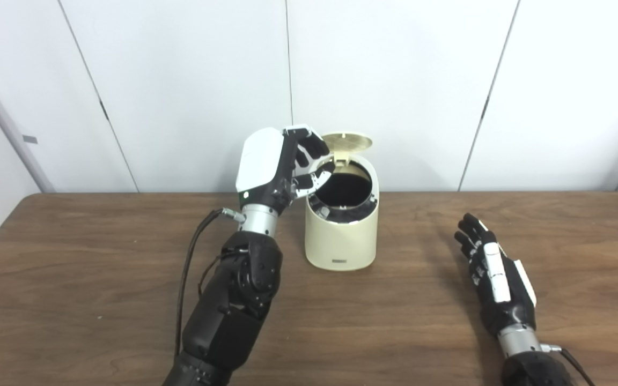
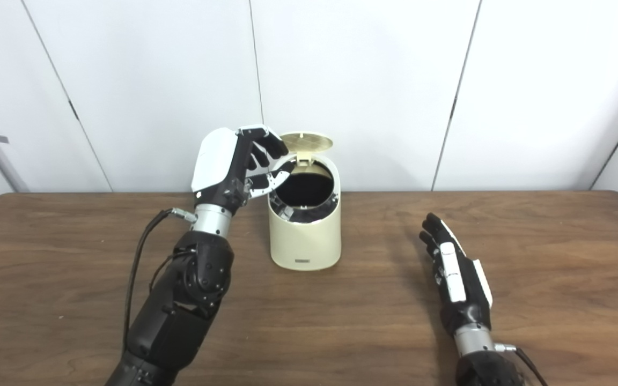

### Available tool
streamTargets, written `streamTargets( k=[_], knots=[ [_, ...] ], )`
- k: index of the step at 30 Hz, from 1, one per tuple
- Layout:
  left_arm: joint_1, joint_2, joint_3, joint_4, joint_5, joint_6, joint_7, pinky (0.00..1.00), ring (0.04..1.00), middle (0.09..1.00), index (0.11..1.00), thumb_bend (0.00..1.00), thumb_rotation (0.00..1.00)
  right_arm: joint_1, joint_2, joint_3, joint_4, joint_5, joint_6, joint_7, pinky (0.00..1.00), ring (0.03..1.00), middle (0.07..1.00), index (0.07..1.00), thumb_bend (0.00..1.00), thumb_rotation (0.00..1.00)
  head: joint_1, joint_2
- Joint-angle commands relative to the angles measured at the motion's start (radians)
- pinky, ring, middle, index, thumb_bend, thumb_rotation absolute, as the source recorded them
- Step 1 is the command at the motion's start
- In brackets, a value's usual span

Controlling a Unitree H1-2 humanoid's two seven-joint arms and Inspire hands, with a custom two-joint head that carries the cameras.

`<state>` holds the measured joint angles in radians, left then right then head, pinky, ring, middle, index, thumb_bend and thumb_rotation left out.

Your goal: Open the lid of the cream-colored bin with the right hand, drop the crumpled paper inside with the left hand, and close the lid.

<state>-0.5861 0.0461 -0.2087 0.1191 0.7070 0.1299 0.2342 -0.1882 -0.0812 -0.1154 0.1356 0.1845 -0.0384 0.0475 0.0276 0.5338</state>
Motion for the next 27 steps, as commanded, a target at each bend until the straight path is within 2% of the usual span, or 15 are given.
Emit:
streamTargets(
  k=[1,9,12,15,19,24,27],
  knots=[
    [-0.016,-0.012,0.022,-0.062,-0.028,-0.01,0.015,0.38,0.421,0.509,0.479,0.48,0.0,0.041,0.004,0.004,0.058,-0.01,-0.027,0.006,0.98,0.911,0.909,0.885,0.44,0.89,0.005,0.002],
    [0.027,-0.036,0.092,-0.164,-0.124,0.074,-0.043,0.36,0.432,0.51,0.473,0.48,0.0,0.033,0.005,-0.005,0.065,0.011,-0.025,0.017,0.99,0.924,0.919,0.893,0.45,0.88,0.011,0.008],
    [0.048,-0.025,0.123,-0.206,-0.153,0.103,-0.062,0.37,0.443,0.498,0.457,0.48,0.0,0.034,0.007,-0.001,0.062,0.004,-0.028,0.014,0.99,0.923,0.916,0.889,0.45,0.91,0.011,0.009],
    [0.069,-0.01,0.153,-0.237,-0.194,0.112,-0.08,0.41,0.458,0.51,0.454,0.48,0.0,0.032,0.013,-0.005,0.058,0.011,-0.026,0.012,0.98,0.912,0.905,0.877,0.44,0.89,0.013,0.009],
    [0.089,0.024,0.187,-0.245,-0.241,0.08,-0.088,0.41,0.454,0.512,0.456,0.48,0.0,0.028,0.015,-0.002,0.064,0.002,-0.037,0.01,0.97,0.909,0.903,0.87,0.45,0.87,0.01,0.007],
    [0.106,0.051,0.217,-0.224,-0.284,-0.002,-0.054,0.45,0.477,0.498,0.456,0.48,0.0,0.029,0.014,-0.001,0.061,-0.007,-0.035,0.004,0.96,0.912,0.909,0.874,0.46,0.9,0.012,0.009],
    [0.118,0.051,0.234,-0.22,-0.306,-0.029,-0.038,0.43,0.478,0.5,0.457,0.48,0.0,0.029,0.018,-0.005,0.061,-0.002,-0.038,0.005,0.97,0.92,0.912,0.877,0.46,0.89,0.011,0.01]
  ],
)
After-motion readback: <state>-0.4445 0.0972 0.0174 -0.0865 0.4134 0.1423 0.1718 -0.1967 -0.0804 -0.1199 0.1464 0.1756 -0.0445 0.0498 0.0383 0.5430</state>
